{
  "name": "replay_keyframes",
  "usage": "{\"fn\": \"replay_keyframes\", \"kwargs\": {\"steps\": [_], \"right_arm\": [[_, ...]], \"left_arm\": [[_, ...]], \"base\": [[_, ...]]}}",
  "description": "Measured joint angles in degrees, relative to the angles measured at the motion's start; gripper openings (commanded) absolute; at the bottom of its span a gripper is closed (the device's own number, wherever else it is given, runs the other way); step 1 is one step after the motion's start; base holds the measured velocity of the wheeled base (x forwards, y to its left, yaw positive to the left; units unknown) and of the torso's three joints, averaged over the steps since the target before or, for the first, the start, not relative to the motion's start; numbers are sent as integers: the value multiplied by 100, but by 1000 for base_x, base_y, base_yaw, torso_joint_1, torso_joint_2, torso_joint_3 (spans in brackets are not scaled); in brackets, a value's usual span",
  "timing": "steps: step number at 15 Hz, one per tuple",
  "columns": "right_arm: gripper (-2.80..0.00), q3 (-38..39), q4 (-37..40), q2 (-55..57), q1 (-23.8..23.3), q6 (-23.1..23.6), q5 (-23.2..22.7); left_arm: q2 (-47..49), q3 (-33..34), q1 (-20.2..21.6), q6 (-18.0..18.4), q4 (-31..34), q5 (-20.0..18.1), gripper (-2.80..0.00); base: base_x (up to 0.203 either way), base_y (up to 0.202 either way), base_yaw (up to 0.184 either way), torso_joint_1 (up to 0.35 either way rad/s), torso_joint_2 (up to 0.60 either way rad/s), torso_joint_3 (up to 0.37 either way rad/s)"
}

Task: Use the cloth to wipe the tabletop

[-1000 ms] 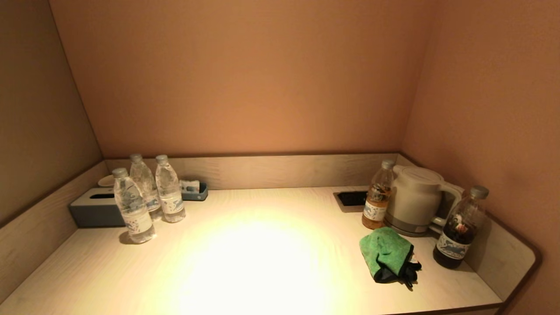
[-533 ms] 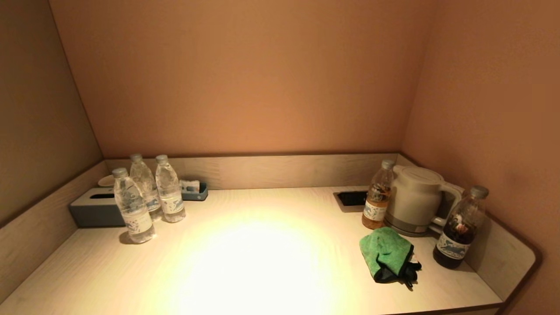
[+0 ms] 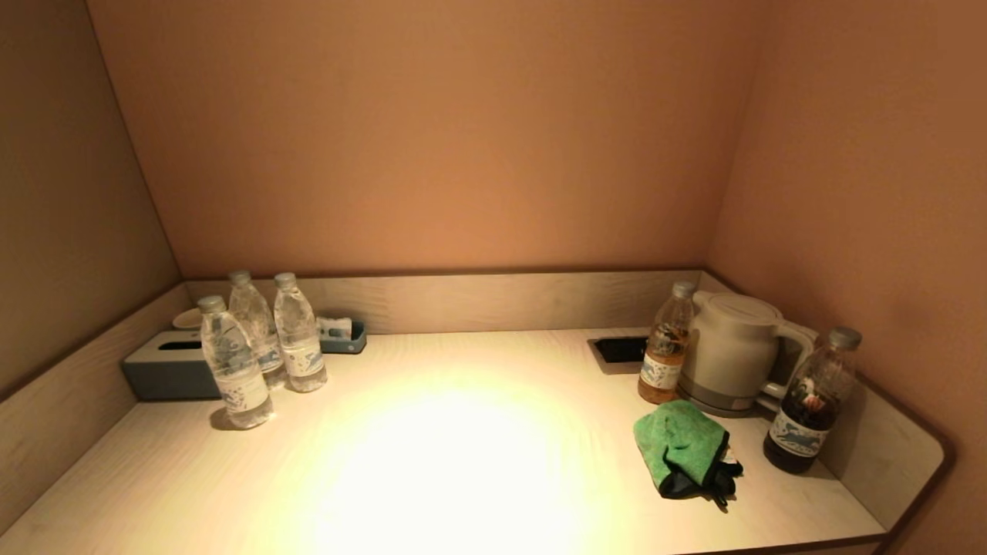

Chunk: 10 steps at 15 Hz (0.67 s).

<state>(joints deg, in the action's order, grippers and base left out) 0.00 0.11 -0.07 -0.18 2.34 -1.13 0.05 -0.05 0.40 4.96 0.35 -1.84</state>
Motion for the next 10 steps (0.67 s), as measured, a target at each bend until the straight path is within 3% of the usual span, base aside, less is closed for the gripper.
{"fn": "replay_keyframes", "kwargs": {"steps": [10], "right_arm": [[-280, 0, -1, 0, 0, -2, 1]], "left_arm": [[0, -2, -2, 2, 0, 2, -280]], "base": [[0, 0, 0, 0, 0, 0]]}}
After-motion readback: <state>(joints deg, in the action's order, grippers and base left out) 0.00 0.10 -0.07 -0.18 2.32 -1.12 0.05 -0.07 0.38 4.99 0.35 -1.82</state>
